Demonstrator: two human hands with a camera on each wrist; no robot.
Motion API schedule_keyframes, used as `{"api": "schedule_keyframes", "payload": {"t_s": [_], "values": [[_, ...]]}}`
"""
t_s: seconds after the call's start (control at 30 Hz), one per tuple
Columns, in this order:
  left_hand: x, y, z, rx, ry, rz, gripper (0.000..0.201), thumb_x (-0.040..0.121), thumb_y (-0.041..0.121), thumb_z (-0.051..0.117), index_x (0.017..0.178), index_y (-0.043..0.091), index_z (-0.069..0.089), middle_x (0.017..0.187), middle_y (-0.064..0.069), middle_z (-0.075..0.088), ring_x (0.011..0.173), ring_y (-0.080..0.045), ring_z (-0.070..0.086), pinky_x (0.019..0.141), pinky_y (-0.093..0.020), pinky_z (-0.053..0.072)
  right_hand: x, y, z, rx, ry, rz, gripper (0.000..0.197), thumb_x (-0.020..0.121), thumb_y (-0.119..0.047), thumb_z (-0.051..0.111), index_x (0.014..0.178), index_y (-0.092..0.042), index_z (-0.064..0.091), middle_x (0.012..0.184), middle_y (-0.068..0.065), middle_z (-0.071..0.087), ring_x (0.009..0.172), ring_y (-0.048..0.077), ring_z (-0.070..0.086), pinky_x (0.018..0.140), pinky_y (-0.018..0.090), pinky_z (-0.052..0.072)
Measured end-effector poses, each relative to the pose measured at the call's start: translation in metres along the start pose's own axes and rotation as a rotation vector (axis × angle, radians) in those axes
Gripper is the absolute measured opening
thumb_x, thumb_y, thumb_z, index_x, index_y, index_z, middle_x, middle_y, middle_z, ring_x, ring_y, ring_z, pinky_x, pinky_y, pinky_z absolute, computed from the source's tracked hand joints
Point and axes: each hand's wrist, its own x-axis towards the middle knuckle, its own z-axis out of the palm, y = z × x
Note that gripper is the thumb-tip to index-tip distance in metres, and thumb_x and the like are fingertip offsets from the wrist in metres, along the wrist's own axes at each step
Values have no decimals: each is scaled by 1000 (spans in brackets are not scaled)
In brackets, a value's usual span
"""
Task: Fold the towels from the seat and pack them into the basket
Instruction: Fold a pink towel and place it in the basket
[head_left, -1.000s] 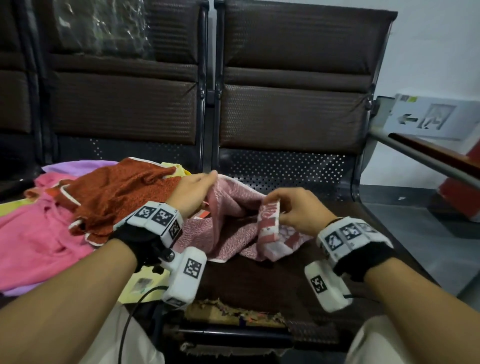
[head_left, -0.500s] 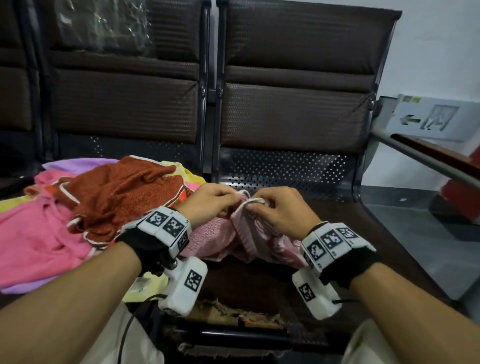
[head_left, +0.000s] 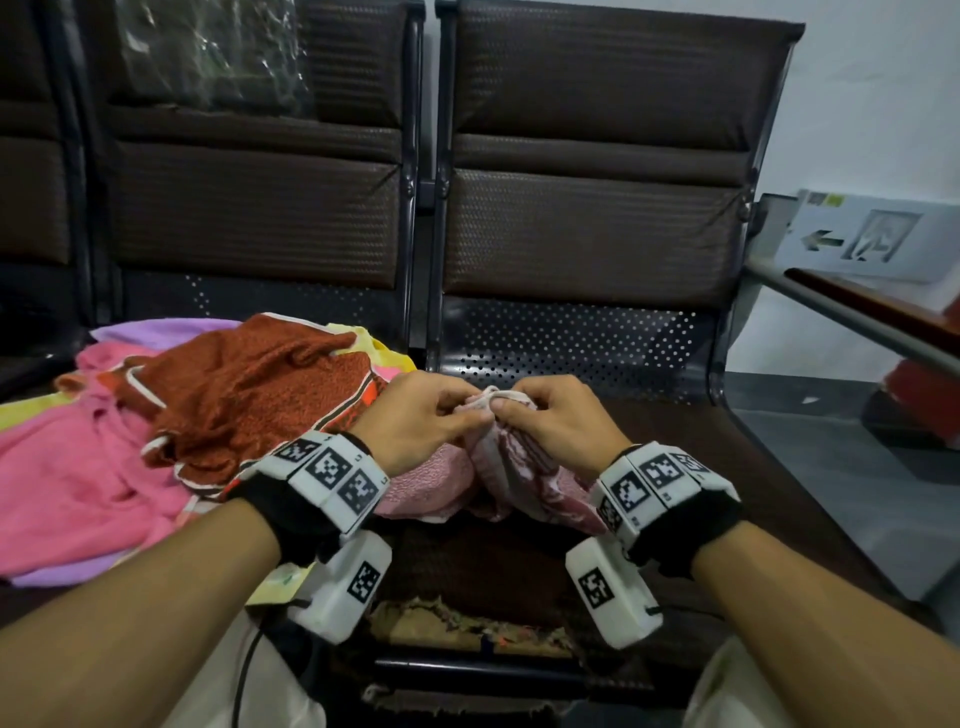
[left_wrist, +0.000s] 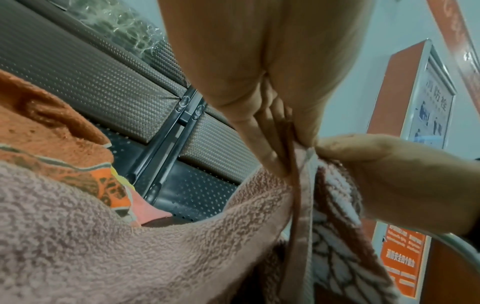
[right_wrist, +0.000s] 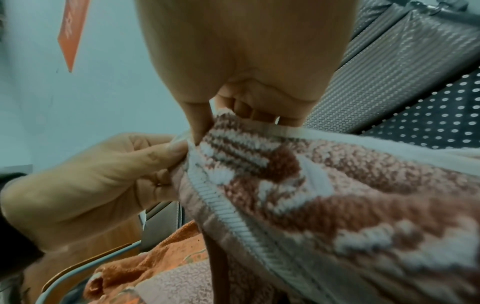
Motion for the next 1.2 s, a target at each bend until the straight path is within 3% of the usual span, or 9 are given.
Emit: {"api": "schedule_keyframes", "payload": {"t_s": [0.17, 0.33, 0.53, 0.67, 0.8, 0.97, 1.03, 1.1, 1.2], "values": [[-2, 4, -8, 35, 141, 103, 20, 86, 23, 64, 89, 5, 72, 73, -1, 70, 63, -1, 62, 57, -13, 48, 1, 2, -9, -53, -12, -67, 44, 87, -46, 60, 64, -8, 59, 55, -2, 46, 52, 7, 41, 54, 27, 32], [6, 0, -25, -43, 382, 119, 28, 87, 29, 62, 74, 4, 63, 61, 7, 55, 56, 2, 44, 53, -16, 37, -3, 20, -25, -220, -111, -26, 61, 76, -72, 44, 57, -15, 56, 49, -10, 49, 47, 2, 44, 49, 20, 33], [12, -15, -48, -439, 610, -56, 22, 93, 24, 56, 72, 18, 57, 75, -2, 56, 76, -16, 51, 73, -35, 42, -11, 49, -40, -505, -408, 167, 68, 76, -76, 24, 55, -19, 56, 55, -9, 54, 53, 4, 52, 55, 23, 40], [12, -22, -52, -482, 613, -122, 23, 95, 26, 53, 73, 18, 53, 73, -1, 55, 71, -15, 51, 72, -35, 42, -21, 56, -37, -665, -664, 212, 46, 89, -63, 41, 99, -25, 64, 97, -2, 68, 85, 12, 62, 80, 29, 48], [9, -29, -53, -303, 613, -157, 23, 95, 29, 51, 74, 20, 51, 74, 1, 55, 76, -17, 52, 77, -36, 44, -21, 54, -44, -661, -379, 254, 52, 81, -40, 70, 121, -22, 41, 106, 9, 66, 88, 23, 63, 79, 33, 50], [4, -38, -64, 11, 626, -234, 21, 96, 36, 46, 88, 17, 52, 84, 3, 58, 82, -17, 54, 75, -33, 40, -22, 51, -58, -597, -78, 228, 78, 74, -29, 78, 133, -31, 27, 95, 13, 64, 90, 28, 63, 84, 44, 53], [2, -37, -66, 111, 609, -263, 24, 96, 40, 42, 91, 19, 51, 85, 5, 58, 82, -17, 53, 73, -30, 35, -23, 53, -62, -618, -84, 261, 58, 78, -34, 75, 127, -29, 44, 95, 9, 66, 93, 26, 63, 85, 41, 52], [-2, -33, -66, 163, 537, -303, 28, 96, 47, 37, 95, 22, 49, 86, 7, 57, 80, -14, 53, 74, -31, 33, -25, 53, -67, -694, -131, 281, 20, 84, -39, 67, 99, -26, 66, 90, 4, 63, 94, 24, 63, 82, 36, 51], [-7, -27, -65, 170, 429, -311, 28, 97, 42, 32, 99, 20, 49, 97, 1, 59, 88, -18, 53, 78, -32, 33, -30, 58, -74, -748, -46, 255, 19, 87, -38, 63, 90, -20, 70, 94, 3, 46, 105, 26, 48, 91, 36, 44]]}}
